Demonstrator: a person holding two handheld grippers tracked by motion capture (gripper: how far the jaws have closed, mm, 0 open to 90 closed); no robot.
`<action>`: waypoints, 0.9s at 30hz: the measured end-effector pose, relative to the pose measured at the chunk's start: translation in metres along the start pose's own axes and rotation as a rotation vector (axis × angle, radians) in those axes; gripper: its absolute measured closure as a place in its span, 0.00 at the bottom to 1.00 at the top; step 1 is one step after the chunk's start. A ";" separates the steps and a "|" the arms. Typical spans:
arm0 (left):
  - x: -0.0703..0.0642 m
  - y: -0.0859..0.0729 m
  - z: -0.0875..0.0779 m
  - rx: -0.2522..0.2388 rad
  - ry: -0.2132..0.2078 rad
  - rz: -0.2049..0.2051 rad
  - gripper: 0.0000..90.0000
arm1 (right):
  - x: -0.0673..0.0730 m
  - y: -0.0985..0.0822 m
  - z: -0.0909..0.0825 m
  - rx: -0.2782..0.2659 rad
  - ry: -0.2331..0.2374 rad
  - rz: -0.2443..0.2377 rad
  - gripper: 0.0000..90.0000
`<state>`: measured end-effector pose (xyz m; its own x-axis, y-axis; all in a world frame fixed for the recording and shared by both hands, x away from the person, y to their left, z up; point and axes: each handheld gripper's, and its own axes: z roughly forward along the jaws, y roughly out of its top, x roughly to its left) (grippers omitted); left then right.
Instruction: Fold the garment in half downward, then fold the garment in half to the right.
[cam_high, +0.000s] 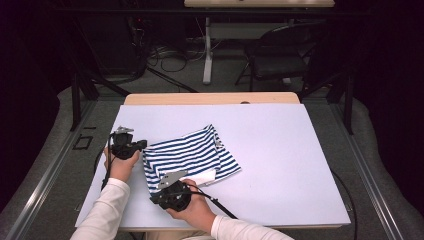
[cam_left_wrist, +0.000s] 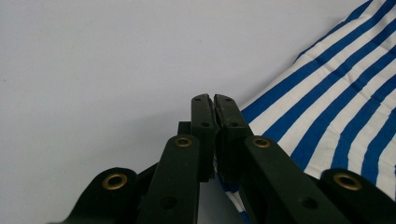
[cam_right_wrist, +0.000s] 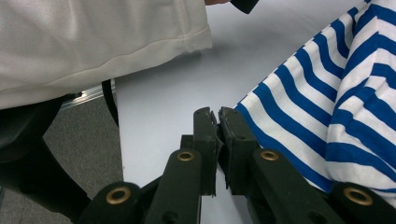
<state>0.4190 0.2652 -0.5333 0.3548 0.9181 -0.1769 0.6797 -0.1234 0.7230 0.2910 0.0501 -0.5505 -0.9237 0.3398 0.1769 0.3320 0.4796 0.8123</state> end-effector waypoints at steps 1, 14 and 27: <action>0.000 0.000 -0.001 -0.001 -0.003 -0.001 0.97 | 0.000 0.000 0.000 -0.003 0.002 -0.001 0.95; -0.001 0.012 -0.011 -0.034 -0.025 -0.005 0.97 | 0.000 0.009 -0.008 -0.021 0.007 -0.004 0.95; -0.012 0.037 -0.011 -0.009 -0.020 0.027 0.97 | -0.004 0.019 -0.019 -0.058 0.005 0.010 0.95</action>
<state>0.4326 0.2544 -0.4972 0.3856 0.9067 -0.1710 0.6643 -0.1442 0.7334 0.2975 0.0424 -0.5248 -0.9215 0.3401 0.1878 0.3295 0.4282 0.8415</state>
